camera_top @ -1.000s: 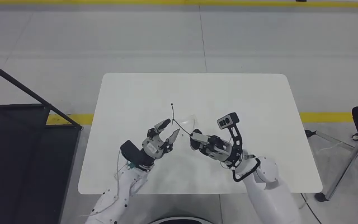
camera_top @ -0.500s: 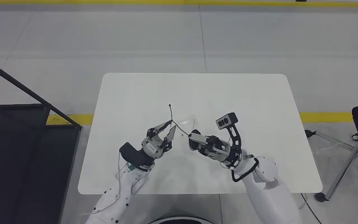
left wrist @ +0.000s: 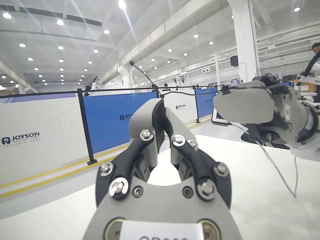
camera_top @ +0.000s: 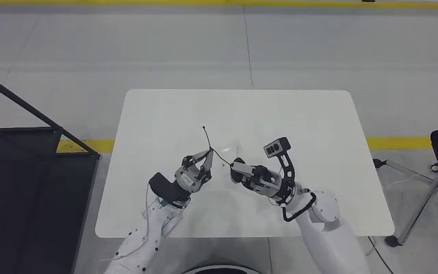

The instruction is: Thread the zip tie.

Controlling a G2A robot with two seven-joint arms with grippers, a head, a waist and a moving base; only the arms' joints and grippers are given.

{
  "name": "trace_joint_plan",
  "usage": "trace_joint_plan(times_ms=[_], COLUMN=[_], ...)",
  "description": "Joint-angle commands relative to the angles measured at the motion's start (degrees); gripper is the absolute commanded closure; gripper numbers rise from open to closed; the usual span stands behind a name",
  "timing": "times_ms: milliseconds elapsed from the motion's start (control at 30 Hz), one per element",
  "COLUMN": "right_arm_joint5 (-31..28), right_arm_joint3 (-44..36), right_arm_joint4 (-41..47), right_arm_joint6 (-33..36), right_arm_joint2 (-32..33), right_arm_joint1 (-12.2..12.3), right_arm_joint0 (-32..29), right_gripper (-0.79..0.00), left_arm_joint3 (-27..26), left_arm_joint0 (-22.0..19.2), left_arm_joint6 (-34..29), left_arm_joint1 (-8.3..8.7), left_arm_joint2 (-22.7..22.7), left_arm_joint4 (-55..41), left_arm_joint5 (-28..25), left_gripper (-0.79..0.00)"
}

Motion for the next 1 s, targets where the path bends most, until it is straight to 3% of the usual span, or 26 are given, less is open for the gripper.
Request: trace_joint_plan(times_ms=[0, 267, 967], right_arm_joint5=[-0.72, -3.91, -6.48], right_arm_joint3=[0.04, 0.41, 1.39], right_arm_joint4=[1.05, 5.24, 12.62], right_arm_joint6=[0.12, 1.13, 3.98], right_arm_joint2=[0.21, 1.27, 3.12], right_arm_joint1=[-0.02, -0.10, -0.29], right_arm_joint0=[-0.20, -0.83, -1.67], right_gripper=[0.000, 0.000, 0.000], left_arm_joint3=[0.08, 0.92, 2.02], left_arm_joint0=[-0.11, 0.21, 0.69], left_arm_joint6=[0.09, 2.28, 5.03], left_arm_joint1=[0.12, 0.90, 2.31], left_arm_joint2=[0.12, 0.52, 0.65], left_arm_joint4=[1.21, 8.11, 12.46], left_arm_joint5=[-0.44, -2.26, -4.49], left_gripper=[0.000, 0.000, 0.000])
